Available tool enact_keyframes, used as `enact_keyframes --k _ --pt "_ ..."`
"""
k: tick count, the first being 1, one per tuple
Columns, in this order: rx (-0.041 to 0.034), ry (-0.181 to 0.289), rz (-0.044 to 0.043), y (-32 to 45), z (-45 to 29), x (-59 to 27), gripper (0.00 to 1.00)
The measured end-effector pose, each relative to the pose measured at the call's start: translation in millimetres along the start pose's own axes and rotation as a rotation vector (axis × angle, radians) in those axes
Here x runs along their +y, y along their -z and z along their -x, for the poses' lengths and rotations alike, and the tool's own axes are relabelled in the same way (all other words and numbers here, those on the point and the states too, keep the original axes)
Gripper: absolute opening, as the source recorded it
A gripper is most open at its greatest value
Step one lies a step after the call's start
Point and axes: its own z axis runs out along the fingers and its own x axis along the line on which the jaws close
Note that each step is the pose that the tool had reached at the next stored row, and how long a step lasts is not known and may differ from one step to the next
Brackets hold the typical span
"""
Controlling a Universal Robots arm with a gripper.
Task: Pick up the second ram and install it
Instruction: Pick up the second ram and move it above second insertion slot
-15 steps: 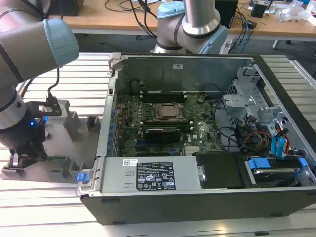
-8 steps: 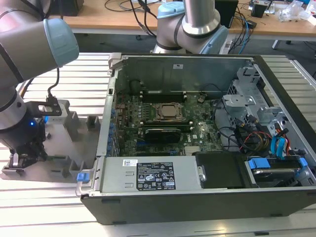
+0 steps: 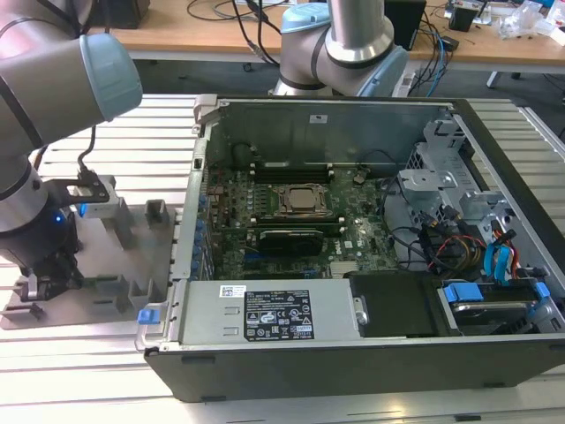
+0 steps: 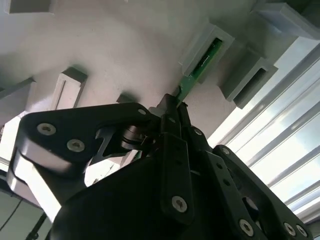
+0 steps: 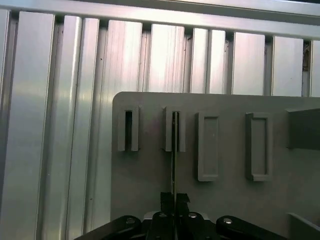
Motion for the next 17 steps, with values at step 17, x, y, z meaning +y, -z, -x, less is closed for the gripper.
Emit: enact_keyframes --k 17 --pt "-0.0003 -0.017 -0.001 26.3 1.5 1.1 0.14"
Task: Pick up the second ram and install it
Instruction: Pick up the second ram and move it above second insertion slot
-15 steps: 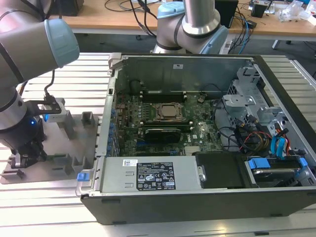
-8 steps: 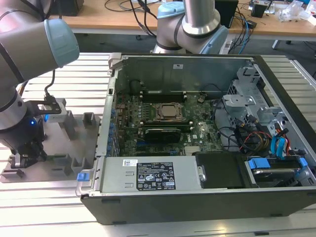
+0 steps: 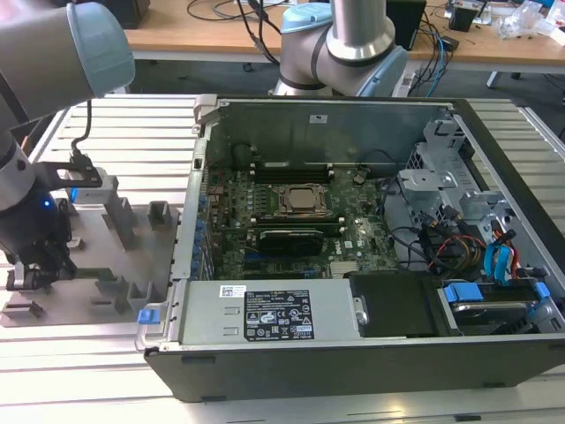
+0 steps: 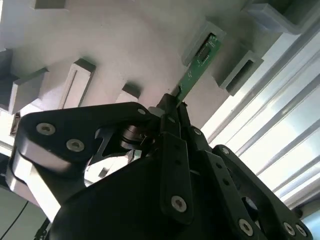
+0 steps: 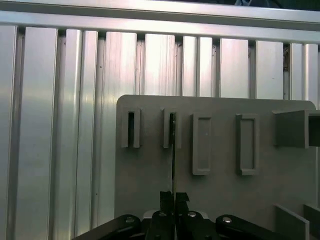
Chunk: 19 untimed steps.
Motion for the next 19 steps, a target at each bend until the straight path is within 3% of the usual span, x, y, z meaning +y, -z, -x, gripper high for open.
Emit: enact_keyframes --k 2,8,19 --pt "0.0 0.0 0.0 11.0 0.6 0.5 0.14" --pt "0.0 0.0 0.0 33.1 1.8 1.4 0.14" --pt "0.0 0.0 0.0 52.8 3.0 2.2 0.14"
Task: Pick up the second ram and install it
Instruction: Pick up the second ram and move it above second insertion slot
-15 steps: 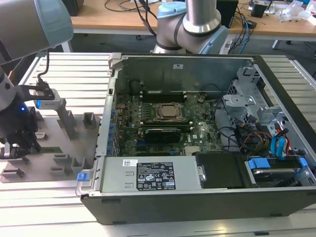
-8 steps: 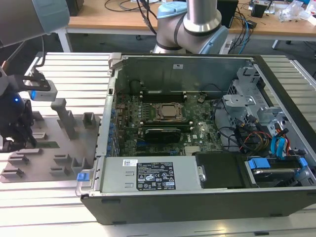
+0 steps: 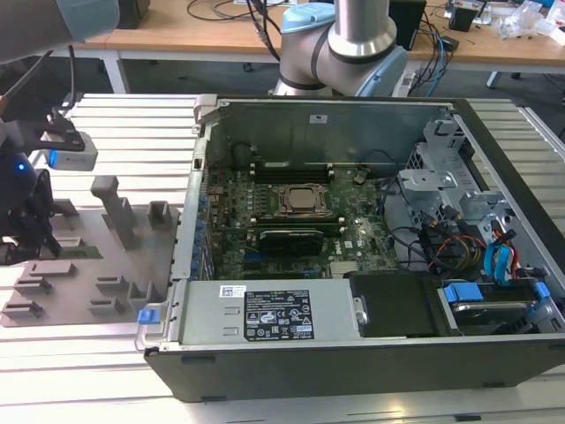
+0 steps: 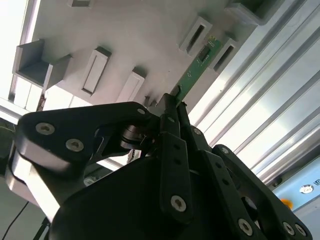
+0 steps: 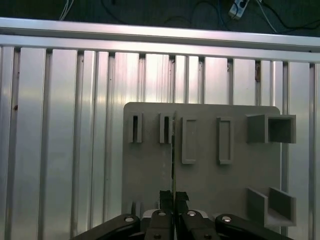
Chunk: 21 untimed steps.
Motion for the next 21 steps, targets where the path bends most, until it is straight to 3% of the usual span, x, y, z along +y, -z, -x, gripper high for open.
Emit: enact_keyframes --k 2,5,11,21 --pt "0.0 0.0 -0.0001 2.0 0.1 0.1 0.14" --pt "0.0 0.0 0.0 12.0 0.7 0.5 0.14" --pt "0.0 0.0 -0.0001 40.5 2.3 1.7 0.14" --pt "0.0 0.0 0.0 73.9 4.1 3.0 0.14"
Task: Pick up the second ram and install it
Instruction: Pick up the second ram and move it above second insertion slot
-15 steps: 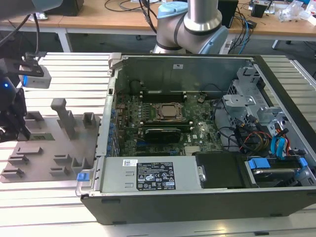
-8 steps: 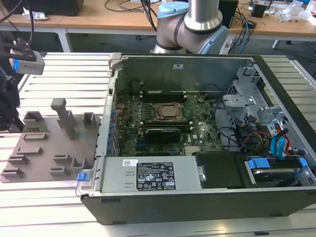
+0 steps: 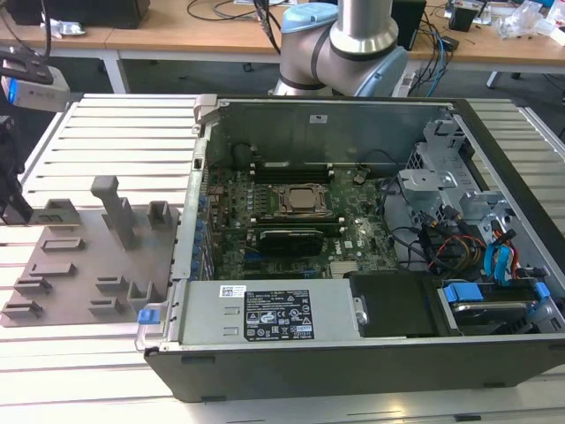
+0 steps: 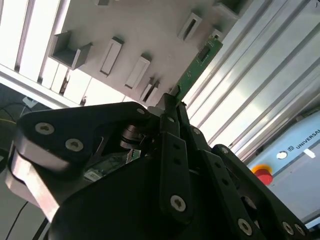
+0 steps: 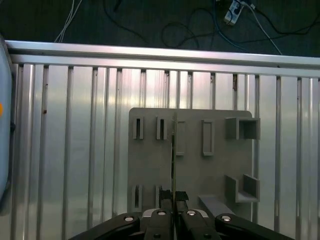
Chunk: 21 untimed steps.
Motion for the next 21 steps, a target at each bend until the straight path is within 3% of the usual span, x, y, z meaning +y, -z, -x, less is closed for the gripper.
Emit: enact_keyframes --k 2,5,6,9,14,19,21 --pt "-0.0003 0.0 -0.0001 4.3 0.3 0.2 0.14" --pt "-0.0005 0.0 -0.0001 22.0 1.2 0.9 0.14" --pt "-0.0005 0.0 0.0 35.4 2.0 1.5 0.14" --pt "-0.0005 0.0 -0.0001 59.9 3.4 2.5 0.14" --pt "-0.0007 0.0 -0.0002 95.3 5.3 4.0 0.14" --pt "-0.0014 0.0 0.0001 97.7 5.4 3.3 0.14" --pt "-0.0015 0.0 0.0001 98.2 5.2 -9.3 0.14"
